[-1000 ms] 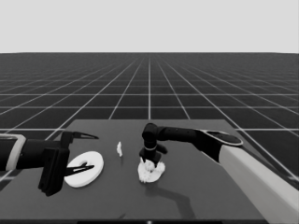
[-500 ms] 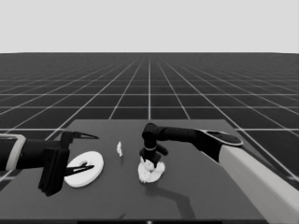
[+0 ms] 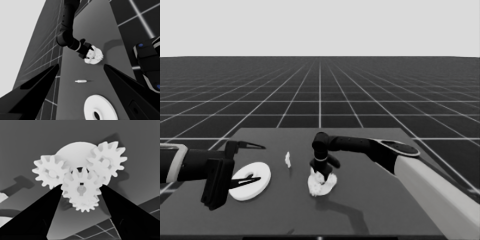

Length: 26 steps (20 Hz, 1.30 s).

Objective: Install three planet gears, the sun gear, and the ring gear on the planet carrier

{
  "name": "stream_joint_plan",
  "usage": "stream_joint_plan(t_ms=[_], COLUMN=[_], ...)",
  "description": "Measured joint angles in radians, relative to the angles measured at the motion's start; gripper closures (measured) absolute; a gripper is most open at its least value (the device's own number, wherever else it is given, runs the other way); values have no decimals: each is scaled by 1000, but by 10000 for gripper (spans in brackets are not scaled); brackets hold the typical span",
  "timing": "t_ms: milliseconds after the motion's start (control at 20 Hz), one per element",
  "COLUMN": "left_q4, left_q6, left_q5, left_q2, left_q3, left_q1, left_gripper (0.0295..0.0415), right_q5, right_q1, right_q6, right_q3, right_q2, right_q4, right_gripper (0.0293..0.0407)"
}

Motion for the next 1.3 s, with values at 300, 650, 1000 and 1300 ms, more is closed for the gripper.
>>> stream_joint_plan(t_ms=[300,650,1000,1300], left_q4=[0,0,0,0], left_q6=[0,0,0,0], left_q5=[0,0,0,0], left_q2=[0,0,0,0], left_q3=[0,0,0,0], left_q1=[0,0,0,0], left_gripper=[326,326,326,326], right_q5=[0,0,0,0], right_q1=[0,0,0,0], right_q6=[63,136,209,272], right_q3=[0,0,0,0], right_q2=[0,0,0,0], right_q4=[0,0,0,0], right_gripper=[391,391,391,391])
